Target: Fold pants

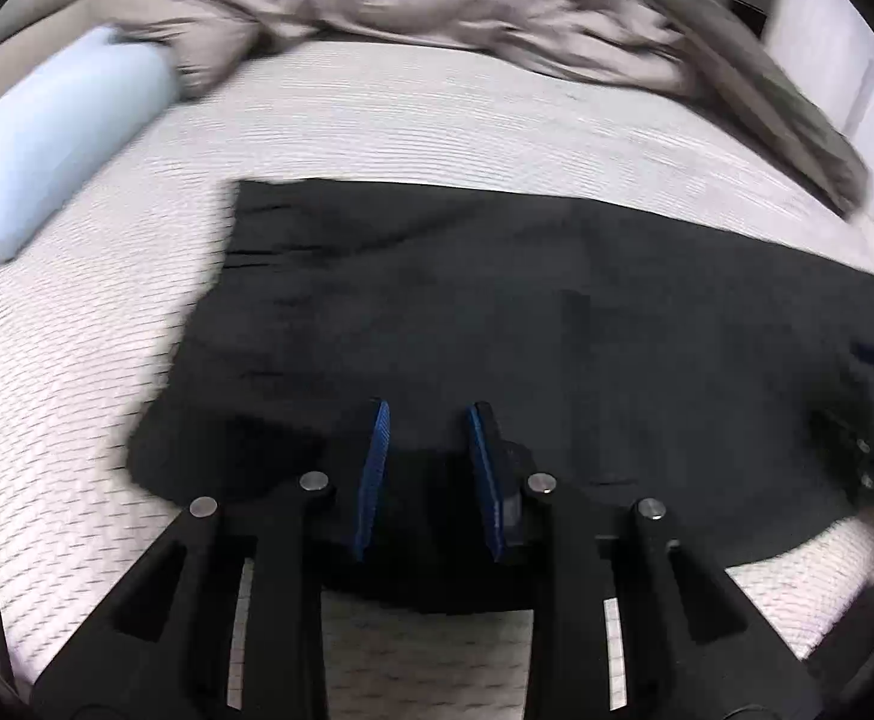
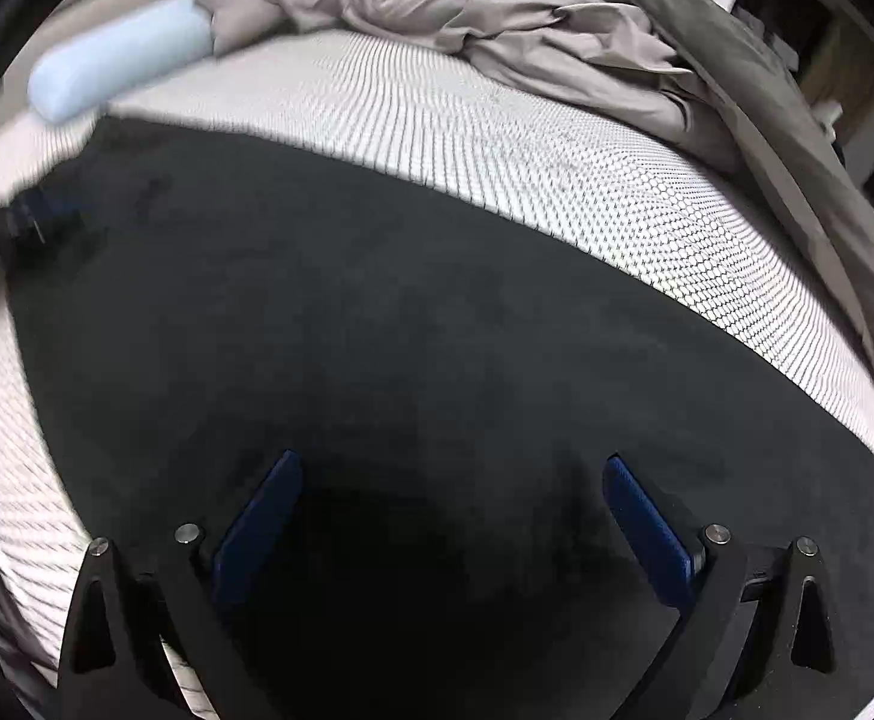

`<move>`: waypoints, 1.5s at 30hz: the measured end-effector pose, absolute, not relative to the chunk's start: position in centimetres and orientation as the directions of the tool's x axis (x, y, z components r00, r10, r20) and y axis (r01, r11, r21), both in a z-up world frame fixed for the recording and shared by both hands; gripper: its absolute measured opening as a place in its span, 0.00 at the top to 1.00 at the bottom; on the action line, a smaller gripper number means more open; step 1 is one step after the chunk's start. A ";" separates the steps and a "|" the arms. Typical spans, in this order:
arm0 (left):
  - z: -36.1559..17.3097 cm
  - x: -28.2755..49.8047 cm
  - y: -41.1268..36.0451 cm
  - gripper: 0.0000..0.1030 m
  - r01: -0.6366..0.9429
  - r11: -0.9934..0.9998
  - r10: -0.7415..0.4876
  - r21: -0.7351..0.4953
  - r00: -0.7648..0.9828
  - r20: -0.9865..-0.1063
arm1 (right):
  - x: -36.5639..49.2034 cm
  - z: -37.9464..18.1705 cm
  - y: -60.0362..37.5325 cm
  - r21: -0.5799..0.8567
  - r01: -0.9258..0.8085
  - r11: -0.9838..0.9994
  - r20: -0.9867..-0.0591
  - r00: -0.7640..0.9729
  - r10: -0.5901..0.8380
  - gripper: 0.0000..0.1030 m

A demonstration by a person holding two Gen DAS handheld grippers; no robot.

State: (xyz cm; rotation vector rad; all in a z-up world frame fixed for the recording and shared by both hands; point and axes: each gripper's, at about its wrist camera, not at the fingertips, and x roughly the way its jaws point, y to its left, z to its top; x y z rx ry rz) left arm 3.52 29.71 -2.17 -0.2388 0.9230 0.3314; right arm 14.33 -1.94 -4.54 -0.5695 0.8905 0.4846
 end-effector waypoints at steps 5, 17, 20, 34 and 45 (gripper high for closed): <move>-1.9 2.3 30.9 0.78 -0.401 0.909 0.157 -0.116 0.586 -0.795 | 16.0 -4.3 -8.6 -0.262 -0.461 0.848 -0.802 0.592 0.074 0.01; -2.5 6.7 17.8 0.61 -0.104 0.994 0.030 -0.036 0.568 -0.822 | 13.3 -4.0 -7.7 -0.230 -0.593 0.771 -0.807 0.559 0.189 0.02; -2.9 6.2 17.3 0.61 -0.052 0.999 0.032 0.002 0.583 -0.812 | 13.7 -4.8 -8.9 -0.235 -0.588 0.774 -0.803 0.566 0.186 0.02; 0.4 4.9 18.0 0.45 -0.079 0.994 -0.005 -0.081 0.688 -0.725 | 13.9 -2.1 -19.5 -0.102 -0.443 0.891 -0.745 0.627 0.226 0.02; -3.6 9.3 9.6 0.31 0.121 0.993 -0.073 0.000 0.596 -0.799 | 8.3 -3.7 -20.8 -0.229 -0.462 0.857 -0.755 0.639 0.143 0.03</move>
